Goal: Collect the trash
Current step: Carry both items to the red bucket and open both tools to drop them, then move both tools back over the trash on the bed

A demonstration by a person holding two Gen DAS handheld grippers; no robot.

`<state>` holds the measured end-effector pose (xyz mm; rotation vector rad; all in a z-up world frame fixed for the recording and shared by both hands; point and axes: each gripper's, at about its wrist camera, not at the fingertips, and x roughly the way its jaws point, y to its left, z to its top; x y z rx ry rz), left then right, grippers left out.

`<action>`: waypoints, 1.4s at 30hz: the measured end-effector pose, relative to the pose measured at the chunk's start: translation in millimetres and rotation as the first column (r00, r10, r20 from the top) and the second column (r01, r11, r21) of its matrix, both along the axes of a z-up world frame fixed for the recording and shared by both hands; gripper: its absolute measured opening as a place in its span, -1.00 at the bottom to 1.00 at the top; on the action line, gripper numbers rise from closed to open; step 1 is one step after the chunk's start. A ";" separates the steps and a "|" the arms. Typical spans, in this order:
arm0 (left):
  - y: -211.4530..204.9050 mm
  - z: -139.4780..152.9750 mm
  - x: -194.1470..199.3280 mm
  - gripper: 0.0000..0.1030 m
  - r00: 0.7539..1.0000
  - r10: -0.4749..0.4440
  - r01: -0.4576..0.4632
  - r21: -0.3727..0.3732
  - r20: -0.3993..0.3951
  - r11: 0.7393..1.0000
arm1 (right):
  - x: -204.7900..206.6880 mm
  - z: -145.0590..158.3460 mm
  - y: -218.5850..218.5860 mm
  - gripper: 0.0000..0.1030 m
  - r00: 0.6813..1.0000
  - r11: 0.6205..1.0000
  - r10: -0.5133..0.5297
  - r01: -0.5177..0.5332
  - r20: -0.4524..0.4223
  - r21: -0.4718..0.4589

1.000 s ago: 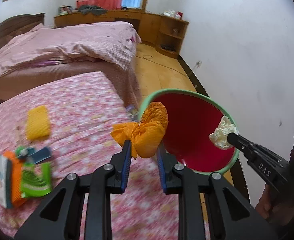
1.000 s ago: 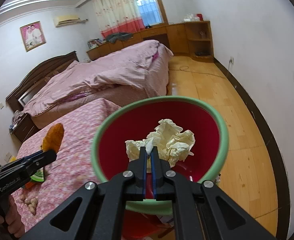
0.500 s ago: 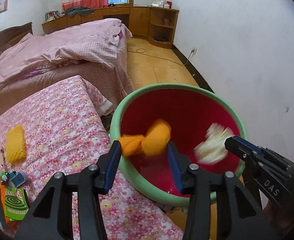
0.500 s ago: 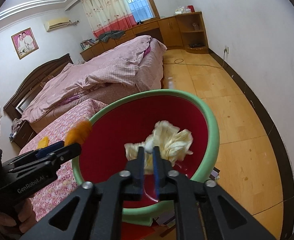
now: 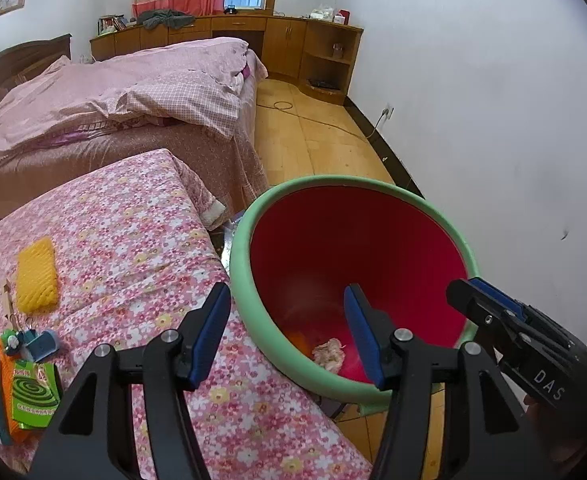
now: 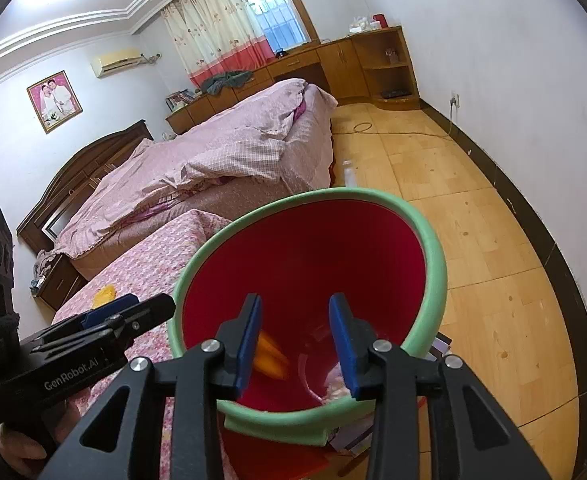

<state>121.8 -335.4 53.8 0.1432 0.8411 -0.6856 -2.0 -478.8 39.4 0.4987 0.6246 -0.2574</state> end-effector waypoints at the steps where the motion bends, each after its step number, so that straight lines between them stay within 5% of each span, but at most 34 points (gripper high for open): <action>1: 1.9 1.4 -0.6 0.15 1.000 0.002 -0.002 -0.004 -0.003 1.000 | -1.9 1.5 1.2 -0.24 1.000 1.000 -0.002 0.002 0.000 0.001; 19: 108.2 27.6 -21.7 0.14 0.985 0.171 -0.170 -0.054 0.016 0.984 | -15.9 30.1 62.5 -0.04 0.996 0.997 0.074 -0.075 0.045 0.023; 42: 272.2 31.6 -13.0 0.14 0.890 0.455 -0.451 -0.076 0.041 0.889 | 22.1 31.8 173.3 0.09 0.967 0.967 0.253 -0.253 -0.014 -0.005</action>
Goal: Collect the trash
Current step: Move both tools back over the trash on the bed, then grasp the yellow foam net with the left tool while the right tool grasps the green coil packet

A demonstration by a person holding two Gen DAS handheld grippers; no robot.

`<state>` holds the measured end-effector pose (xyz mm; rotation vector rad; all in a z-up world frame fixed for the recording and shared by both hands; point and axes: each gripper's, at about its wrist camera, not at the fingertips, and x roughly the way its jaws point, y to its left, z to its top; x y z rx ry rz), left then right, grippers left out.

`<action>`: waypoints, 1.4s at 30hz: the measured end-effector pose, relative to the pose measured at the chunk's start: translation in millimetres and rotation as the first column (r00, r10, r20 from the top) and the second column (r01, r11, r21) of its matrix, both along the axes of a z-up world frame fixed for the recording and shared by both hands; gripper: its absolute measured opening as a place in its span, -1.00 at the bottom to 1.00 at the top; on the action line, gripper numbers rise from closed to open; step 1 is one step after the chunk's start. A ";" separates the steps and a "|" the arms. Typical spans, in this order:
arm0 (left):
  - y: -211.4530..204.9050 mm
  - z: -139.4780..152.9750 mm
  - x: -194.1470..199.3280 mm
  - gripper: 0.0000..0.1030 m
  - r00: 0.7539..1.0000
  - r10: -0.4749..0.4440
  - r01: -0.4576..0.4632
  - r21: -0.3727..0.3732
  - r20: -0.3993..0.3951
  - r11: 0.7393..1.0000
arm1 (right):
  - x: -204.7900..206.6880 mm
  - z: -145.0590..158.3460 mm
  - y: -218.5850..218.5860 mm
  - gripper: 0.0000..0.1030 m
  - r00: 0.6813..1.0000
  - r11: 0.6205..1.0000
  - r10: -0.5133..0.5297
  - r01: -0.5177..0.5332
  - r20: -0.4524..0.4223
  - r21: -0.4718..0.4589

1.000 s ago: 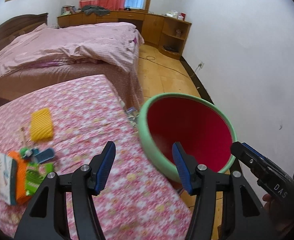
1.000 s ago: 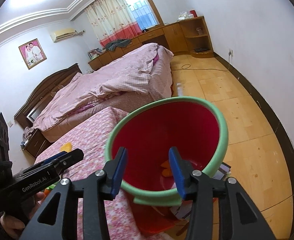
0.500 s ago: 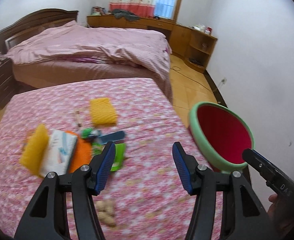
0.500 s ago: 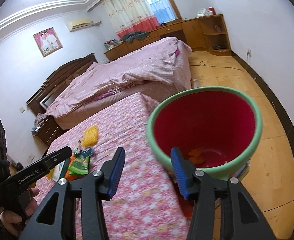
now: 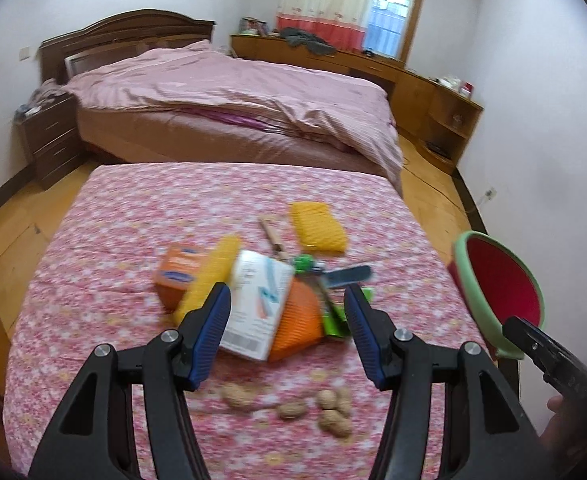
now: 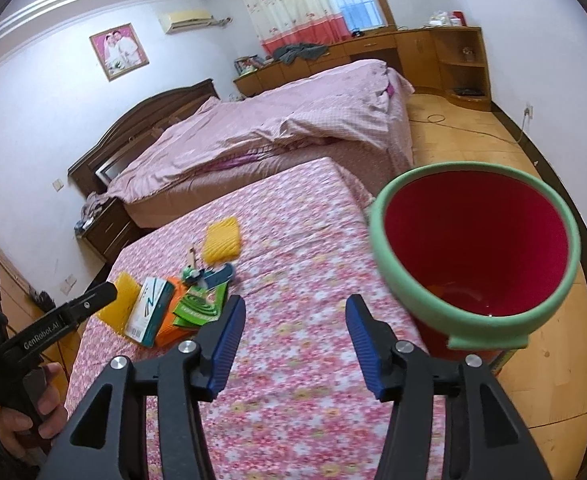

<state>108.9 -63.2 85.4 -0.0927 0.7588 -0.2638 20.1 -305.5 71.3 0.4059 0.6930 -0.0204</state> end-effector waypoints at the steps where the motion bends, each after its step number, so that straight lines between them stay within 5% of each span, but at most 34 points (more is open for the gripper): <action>1: 6.0 -1.1 1.7 0.14 1.000 0.015 -0.015 0.002 0.000 1.000 | 1.8 -0.7 3.1 0.09 1.000 1.000 0.005 -0.005 -0.004 -0.002; 24: 46.6 -60.7 41.9 0.14 0.988 0.100 -0.102 -0.006 -0.115 0.995 | 70.1 -29.9 78.9 0.53 0.974 0.982 0.169 -0.179 -0.153 -0.054; 27: 50.5 -65.6 45.1 -0.04 0.987 0.098 -0.102 -0.033 -0.125 0.994 | 80.5 -34.7 87.7 0.74 0.966 0.977 0.199 -0.209 -0.163 -0.045; 32: 54.7 -73.2 50.5 -0.46 0.987 0.087 -0.095 -0.058 -0.137 0.994 | 98.4 -44.0 102.0 0.78 0.954 0.968 0.237 -0.249 -0.183 -0.042; 42: 58.7 -79.1 56.1 -0.70 0.987 0.076 -0.089 -0.091 -0.143 0.992 | 129.5 -62.3 114.2 0.78 0.941 0.958 0.256 -0.278 -0.222 -0.071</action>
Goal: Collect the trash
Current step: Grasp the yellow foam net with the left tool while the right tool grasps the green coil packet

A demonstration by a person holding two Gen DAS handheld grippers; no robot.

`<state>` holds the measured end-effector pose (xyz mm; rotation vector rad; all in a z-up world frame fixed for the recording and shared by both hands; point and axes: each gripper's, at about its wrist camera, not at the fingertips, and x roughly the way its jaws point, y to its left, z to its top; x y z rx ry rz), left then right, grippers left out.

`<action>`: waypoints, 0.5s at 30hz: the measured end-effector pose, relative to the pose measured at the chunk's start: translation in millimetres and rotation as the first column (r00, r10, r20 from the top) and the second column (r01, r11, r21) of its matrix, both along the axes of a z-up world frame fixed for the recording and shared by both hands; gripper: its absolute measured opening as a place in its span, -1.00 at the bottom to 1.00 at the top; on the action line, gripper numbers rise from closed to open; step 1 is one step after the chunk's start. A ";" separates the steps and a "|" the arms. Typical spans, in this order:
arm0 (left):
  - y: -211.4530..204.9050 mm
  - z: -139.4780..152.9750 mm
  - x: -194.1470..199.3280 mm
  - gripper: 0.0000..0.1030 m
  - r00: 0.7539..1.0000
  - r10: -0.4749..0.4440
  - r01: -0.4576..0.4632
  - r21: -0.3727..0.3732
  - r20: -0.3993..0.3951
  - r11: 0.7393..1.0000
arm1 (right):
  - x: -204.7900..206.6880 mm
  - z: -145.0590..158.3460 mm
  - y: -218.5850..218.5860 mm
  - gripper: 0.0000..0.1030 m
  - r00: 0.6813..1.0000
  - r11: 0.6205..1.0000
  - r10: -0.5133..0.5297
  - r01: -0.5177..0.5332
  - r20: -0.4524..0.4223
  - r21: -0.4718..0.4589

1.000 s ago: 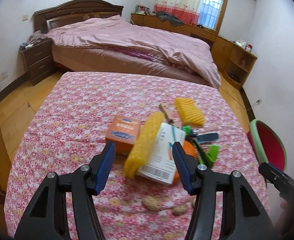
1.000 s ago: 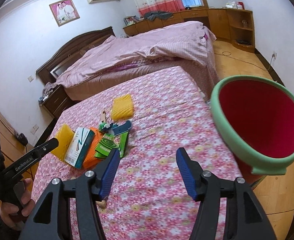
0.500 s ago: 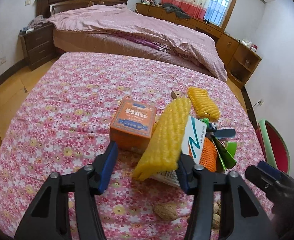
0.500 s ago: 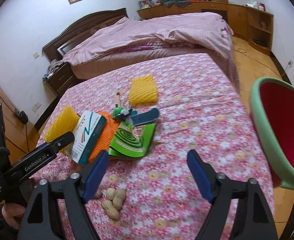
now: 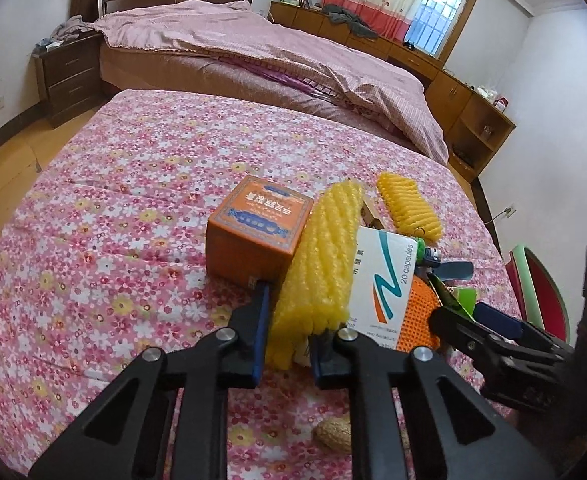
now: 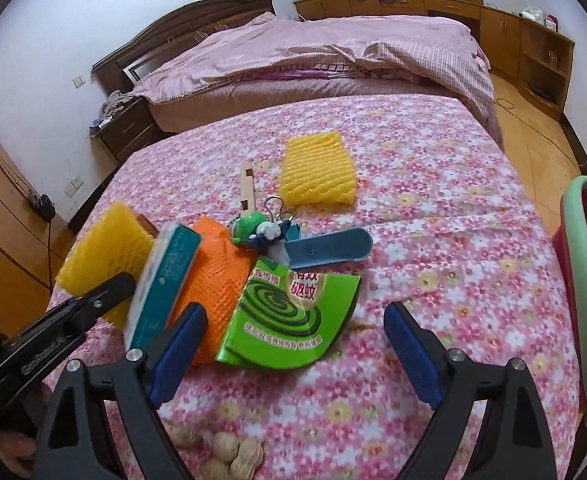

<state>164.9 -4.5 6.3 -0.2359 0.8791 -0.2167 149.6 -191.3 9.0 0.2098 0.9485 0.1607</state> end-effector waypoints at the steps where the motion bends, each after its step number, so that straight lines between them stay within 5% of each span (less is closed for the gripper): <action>1: 0.2 0.4 -0.5 -0.75 1.000 -0.003 0.003 -0.001 0.003 1.000 | 1.5 -2.2 -1.6 0.77 1.000 1.000 -0.007 0.007 -0.008 0.009; 8: -0.1 8.7 -9.9 -0.80 1.000 -0.012 0.012 -0.008 0.025 1.000 | 0.1 -5.6 -11.7 -0.01 0.999 0.996 -0.035 0.035 -0.002 0.083; 15: 6.6 28.1 -27.0 -0.80 0.998 -0.001 0.003 -0.022 0.066 1.000 | -12.6 -1.8 -10.9 -0.11 0.999 0.993 -0.037 0.036 0.005 0.116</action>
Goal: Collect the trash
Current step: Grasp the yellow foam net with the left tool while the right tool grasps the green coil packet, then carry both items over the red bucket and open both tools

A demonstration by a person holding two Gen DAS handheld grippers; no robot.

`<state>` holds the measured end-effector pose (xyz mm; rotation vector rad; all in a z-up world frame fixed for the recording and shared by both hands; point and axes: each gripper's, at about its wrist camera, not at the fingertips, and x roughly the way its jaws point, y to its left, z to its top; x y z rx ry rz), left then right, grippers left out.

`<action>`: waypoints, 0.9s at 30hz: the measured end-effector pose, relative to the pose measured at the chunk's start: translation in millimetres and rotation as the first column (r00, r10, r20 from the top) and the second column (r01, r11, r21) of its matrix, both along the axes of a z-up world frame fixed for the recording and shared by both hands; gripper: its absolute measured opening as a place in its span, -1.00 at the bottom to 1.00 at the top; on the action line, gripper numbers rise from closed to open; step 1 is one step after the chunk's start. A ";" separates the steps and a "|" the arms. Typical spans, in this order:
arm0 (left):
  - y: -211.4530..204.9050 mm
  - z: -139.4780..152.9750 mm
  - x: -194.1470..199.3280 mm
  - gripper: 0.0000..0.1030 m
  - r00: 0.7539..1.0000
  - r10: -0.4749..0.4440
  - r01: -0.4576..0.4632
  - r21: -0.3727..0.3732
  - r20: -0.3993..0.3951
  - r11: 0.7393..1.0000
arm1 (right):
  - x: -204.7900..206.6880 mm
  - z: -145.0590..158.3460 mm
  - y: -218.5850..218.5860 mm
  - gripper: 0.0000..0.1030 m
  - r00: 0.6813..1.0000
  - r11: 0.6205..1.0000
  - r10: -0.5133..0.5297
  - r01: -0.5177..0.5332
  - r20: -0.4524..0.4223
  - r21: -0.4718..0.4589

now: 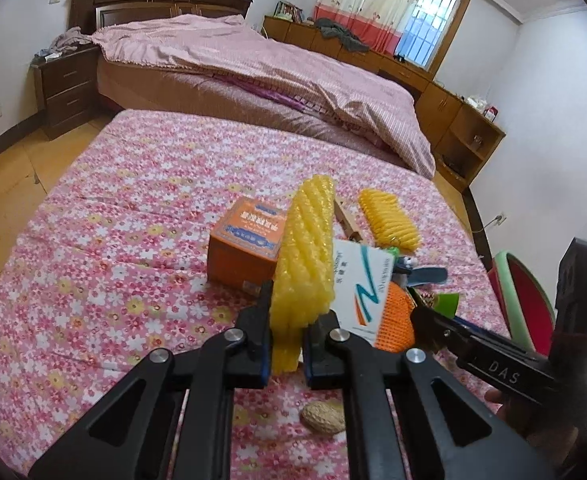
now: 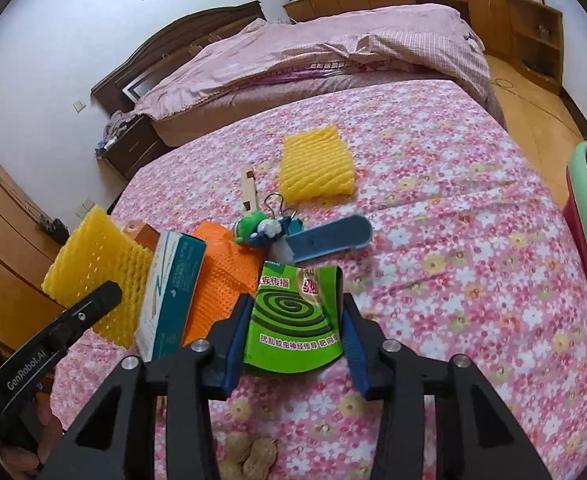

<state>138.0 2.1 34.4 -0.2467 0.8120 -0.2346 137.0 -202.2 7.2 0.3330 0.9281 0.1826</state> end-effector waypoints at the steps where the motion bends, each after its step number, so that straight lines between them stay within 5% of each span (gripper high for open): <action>1: 1.3 2.0 -2.1 -0.80 1.000 0.002 -0.002 -0.003 0.005 1.000 | -1.8 1.7 0.1 -0.11 1.000 1.000 -0.003 0.003 0.002 0.007; 14: -7.3 38.0 -33.3 -0.81 0.996 -0.023 0.025 -0.019 0.084 1.000 | -52.0 39.9 -19.7 -0.11 0.992 0.997 -0.073 0.069 0.099 0.040; 27: -73.0 63.7 -52.7 -0.81 0.979 -0.173 0.178 -0.035 0.105 0.983 | -106.0 74.0 -70.4 -0.11 0.965 0.980 -0.200 0.197 0.169 0.039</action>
